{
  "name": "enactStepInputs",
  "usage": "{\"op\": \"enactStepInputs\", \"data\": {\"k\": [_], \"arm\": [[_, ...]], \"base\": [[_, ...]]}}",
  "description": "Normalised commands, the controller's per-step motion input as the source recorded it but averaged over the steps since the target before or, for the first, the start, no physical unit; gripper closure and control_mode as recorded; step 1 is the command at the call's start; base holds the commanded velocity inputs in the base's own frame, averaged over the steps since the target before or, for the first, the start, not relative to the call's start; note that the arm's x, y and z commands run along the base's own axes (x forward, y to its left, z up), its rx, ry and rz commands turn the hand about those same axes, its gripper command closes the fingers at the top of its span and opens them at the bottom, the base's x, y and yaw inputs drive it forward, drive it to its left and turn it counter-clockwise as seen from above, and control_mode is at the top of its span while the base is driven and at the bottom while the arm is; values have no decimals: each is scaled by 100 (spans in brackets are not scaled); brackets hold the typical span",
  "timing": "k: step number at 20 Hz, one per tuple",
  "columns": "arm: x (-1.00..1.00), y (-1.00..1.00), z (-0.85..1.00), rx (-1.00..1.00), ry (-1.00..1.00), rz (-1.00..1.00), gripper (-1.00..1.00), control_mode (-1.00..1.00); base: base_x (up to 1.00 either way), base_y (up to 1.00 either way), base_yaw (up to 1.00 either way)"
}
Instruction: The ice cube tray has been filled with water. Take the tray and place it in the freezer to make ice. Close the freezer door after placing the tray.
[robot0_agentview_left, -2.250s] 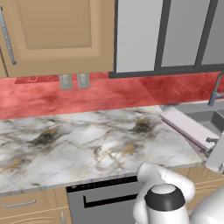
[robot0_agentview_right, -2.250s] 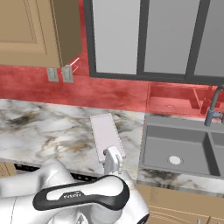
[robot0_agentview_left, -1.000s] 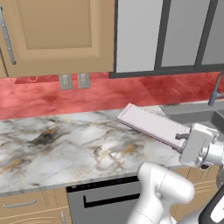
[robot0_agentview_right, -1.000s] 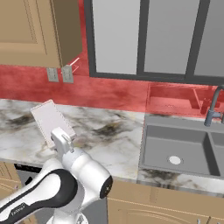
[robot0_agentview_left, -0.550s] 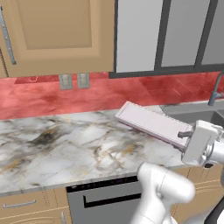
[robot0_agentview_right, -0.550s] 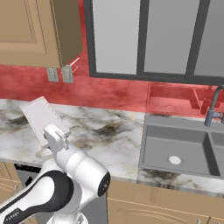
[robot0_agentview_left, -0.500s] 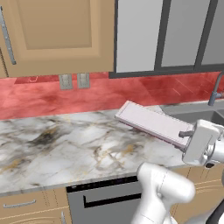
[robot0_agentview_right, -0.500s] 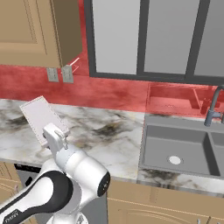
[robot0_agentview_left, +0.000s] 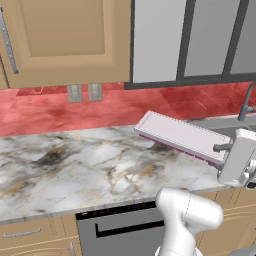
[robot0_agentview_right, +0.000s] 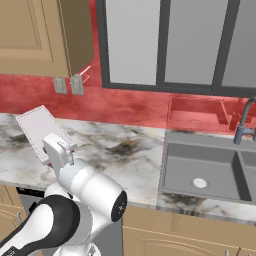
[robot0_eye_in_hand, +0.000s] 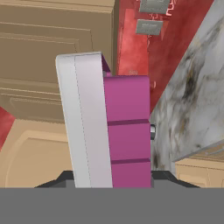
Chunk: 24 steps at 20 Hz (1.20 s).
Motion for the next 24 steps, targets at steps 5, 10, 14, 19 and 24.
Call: {"op": "enactStepInputs", "data": {"k": [5,10,14,19,24], "arm": [[1,0,0,0,1,0,100,-100],[8,0,0,0,0,0,100,-100],[0,0,0,0,0,0,100,-100],[0,0,0,0,0,0,100,-100],[0,0,0,0,0,0,100,100]], "base": [[0,0,0],[0,0,0],[0,0,0],[0,0,0],[-1,0,0]]}}
